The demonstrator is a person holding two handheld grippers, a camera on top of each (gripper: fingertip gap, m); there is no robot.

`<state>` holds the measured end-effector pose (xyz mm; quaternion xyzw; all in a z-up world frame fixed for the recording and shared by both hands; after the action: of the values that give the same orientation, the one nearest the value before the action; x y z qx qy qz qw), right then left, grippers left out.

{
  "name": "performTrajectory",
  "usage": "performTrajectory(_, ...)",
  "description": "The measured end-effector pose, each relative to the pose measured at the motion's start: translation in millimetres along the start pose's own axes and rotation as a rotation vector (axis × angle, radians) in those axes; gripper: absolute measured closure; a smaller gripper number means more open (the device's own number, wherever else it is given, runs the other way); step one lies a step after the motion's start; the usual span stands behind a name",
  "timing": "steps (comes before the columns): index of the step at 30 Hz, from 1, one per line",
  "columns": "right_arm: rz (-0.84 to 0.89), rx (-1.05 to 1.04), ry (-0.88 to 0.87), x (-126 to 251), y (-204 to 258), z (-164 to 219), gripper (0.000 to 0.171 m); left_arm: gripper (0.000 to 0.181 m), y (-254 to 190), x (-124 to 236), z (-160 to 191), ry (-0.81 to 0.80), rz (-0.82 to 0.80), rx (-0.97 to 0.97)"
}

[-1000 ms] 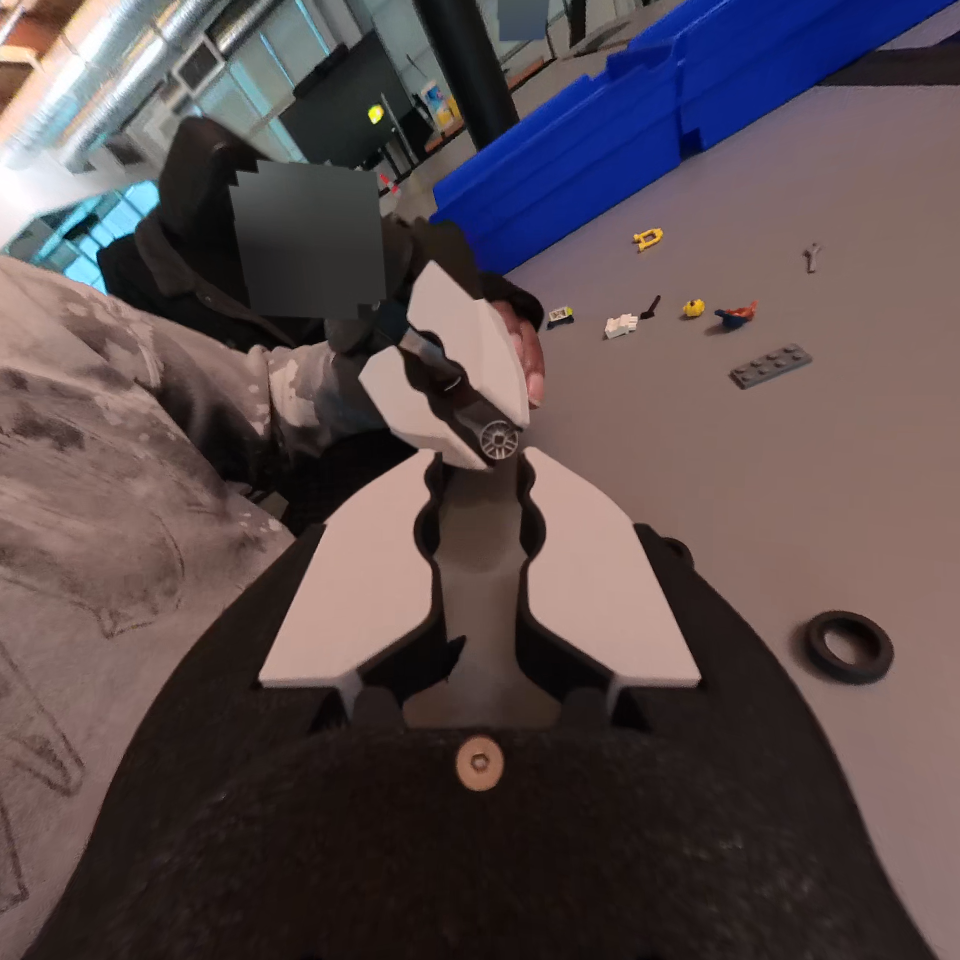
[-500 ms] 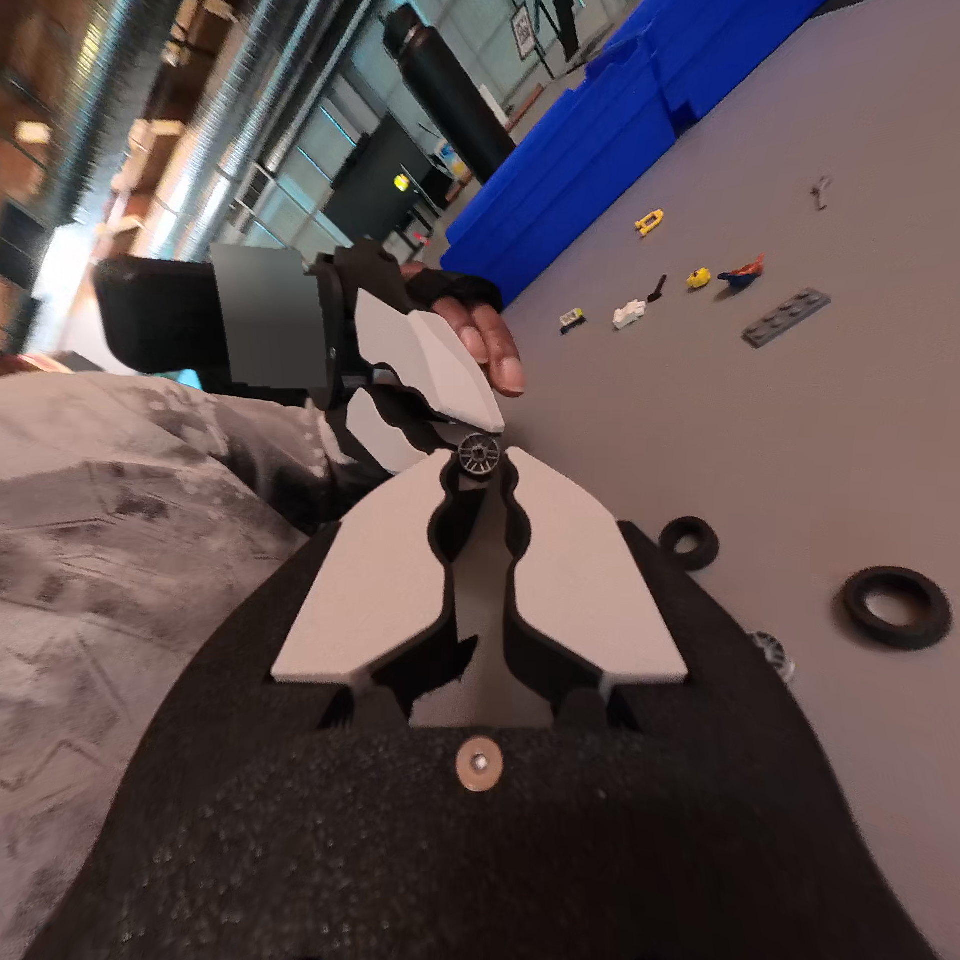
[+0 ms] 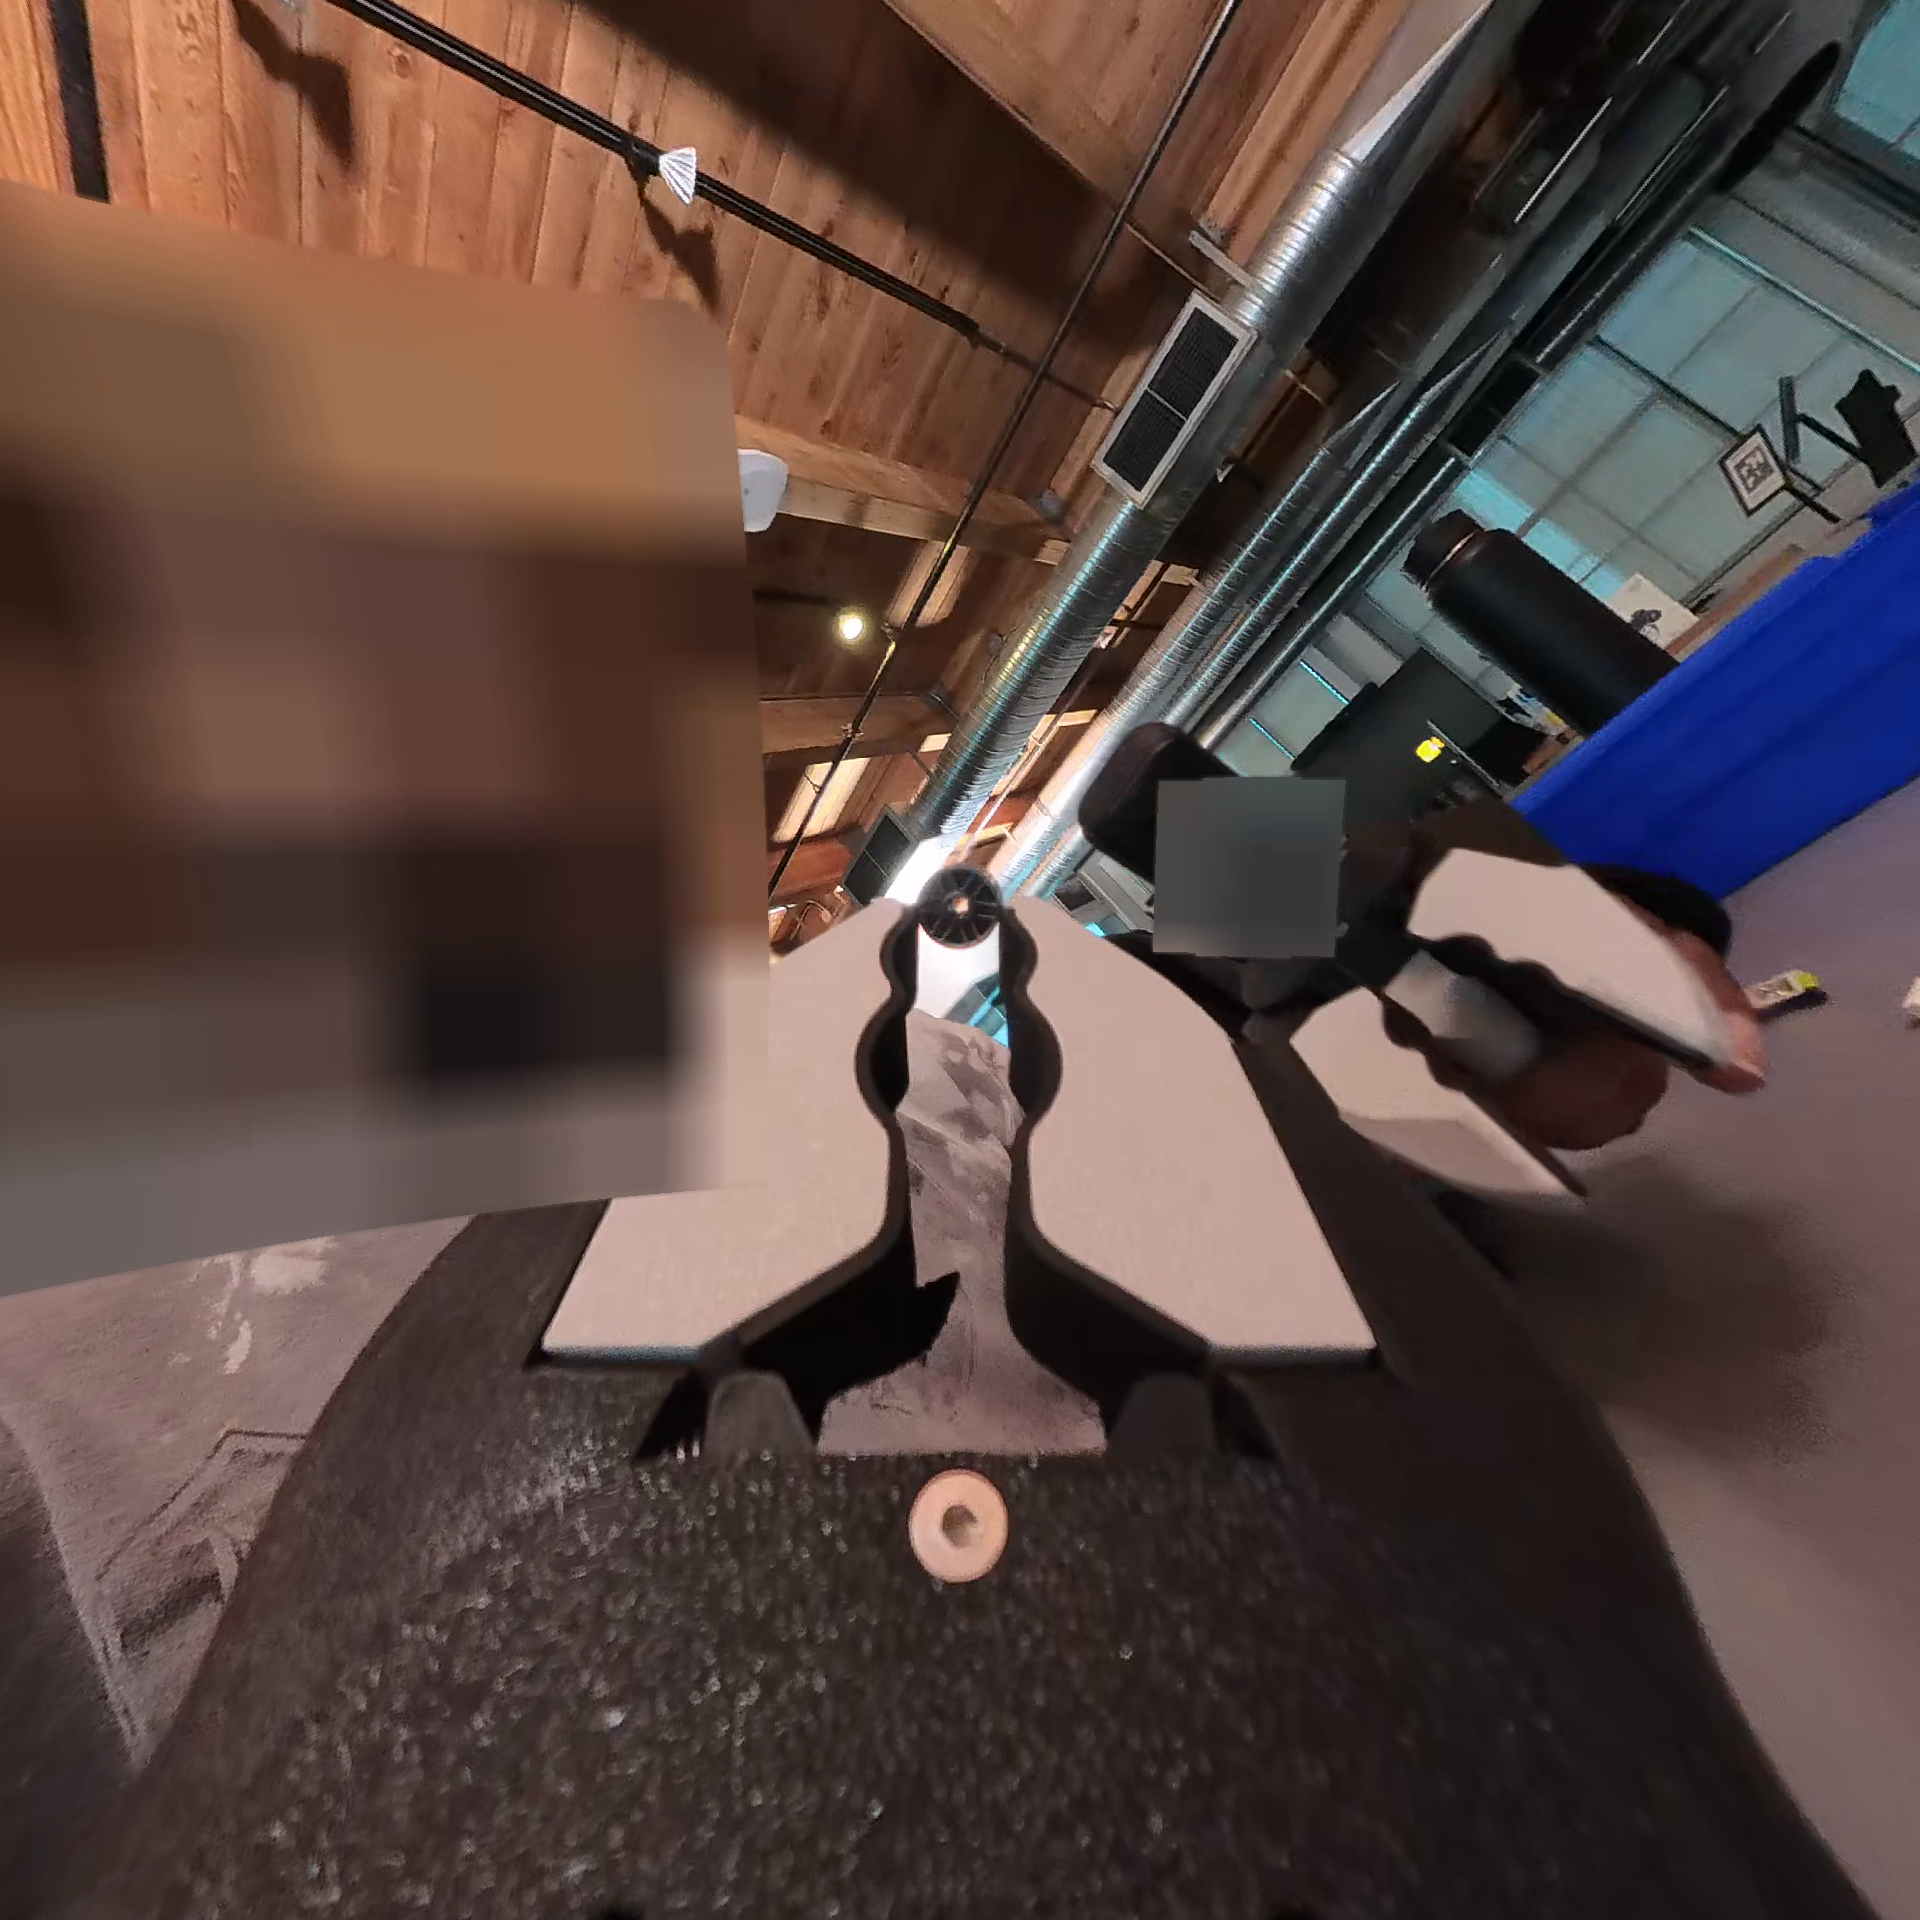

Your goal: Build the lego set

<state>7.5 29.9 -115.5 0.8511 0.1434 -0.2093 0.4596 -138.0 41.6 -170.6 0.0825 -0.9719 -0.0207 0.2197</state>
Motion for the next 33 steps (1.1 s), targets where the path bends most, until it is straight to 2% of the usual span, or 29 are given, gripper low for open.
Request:
performTrajectory(3,0.158,0.100,0.088,1.3,-7.1,0.3,0.157,0.146,-1.9,-10.6,17.2,0.085,0.077,0.047)
performTrajectory(8,0.723,0.400,0.428,15.5,-41.3,1.8,0.157,0.144,-5.9,-24.9,30.1,0.184,0.150,0.051)
performTrajectory(11,0.909,0.504,0.626,18.3,-58.0,4.6,0.157,0.144,-5.2,-34.0,30.4,0.221,0.173,0.041)
performTrajectory(22,1.038,0.592,0.970,12.7,-83.5,14.1,0.157,0.155,2.8,-46.6,30.9,0.274,0.158,-0.029)
performTrajectory(26,1.037,0.614,1.058,6.7,-89.0,15.9,0.157,0.160,1.0,-48.7,30.4,0.275,0.148,-0.063)
performTrajectory(33,1.036,0.637,1.160,1.3,-95.5,17.5,0.157,0.157,2.3,-44.5,32.3,0.258,0.146,-0.039)
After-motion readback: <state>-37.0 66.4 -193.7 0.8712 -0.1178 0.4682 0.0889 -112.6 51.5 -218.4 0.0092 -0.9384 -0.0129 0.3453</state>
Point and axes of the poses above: each gripper's, where its closed fingertips meet, x back along the fingers, z out of its underside, y = z × x across the jaws, the point moved 6 cm from there along x, back along the fingers, and after that the axes turned 9 degrees about z, right-handed, at the moved point
